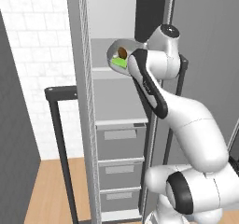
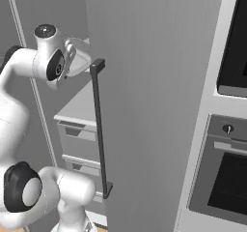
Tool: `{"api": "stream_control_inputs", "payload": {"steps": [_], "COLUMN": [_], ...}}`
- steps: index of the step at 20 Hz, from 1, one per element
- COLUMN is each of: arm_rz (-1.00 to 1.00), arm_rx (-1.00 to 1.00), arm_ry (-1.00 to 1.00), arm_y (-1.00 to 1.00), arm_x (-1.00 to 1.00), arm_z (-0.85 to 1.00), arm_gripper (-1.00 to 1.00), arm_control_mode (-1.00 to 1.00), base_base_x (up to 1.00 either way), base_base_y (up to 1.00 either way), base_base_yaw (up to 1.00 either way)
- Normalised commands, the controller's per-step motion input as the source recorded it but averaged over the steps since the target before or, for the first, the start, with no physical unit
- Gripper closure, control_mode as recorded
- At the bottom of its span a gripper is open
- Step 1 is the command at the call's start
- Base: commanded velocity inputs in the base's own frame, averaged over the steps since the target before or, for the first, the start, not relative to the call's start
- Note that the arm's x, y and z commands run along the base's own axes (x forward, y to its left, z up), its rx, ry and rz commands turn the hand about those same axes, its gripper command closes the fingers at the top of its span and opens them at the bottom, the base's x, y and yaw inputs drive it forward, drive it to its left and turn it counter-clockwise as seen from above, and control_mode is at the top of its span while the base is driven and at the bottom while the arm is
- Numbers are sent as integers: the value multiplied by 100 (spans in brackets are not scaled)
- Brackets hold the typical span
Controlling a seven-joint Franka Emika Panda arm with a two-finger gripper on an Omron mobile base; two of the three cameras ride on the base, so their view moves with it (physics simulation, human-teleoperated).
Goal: Take the meat container that has the fish and place it on the second highest rack of the freezer. Then take the vegetable container that has the mushroom and lemon wedge and place it on the highest rack of the freezer.
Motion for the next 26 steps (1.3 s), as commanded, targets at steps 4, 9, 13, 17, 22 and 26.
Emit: {"api": "stream_control_inputs", "payload": {"steps": [4, 9, 13, 17, 22, 26], "arm_rz": [-7, -9, -12, -9, -5, -3], "arm_rx": [3, -4, -6, 0, 3, 5], "arm_ry": [12, 2, 0, 0, 0, -1], "arm_y": [4, 34, 48, 35, 8, 0], "arm_x": [95, 98, 93, 73, 42, 41], "arm_z": [0, 0, 0, 0, 0, 0], "arm_gripper": [100, 100, 100, 100, 100, -100], "arm_control_mode": [-100, -100, -100, -100, -100, -100], "base_base_x": [0, 0, 0, 0, 0, 0], "base_base_y": [0, 0, 0, 0, 0, 0], "base_base_yaw": [0, 0, 0, 0, 0, 0]}}
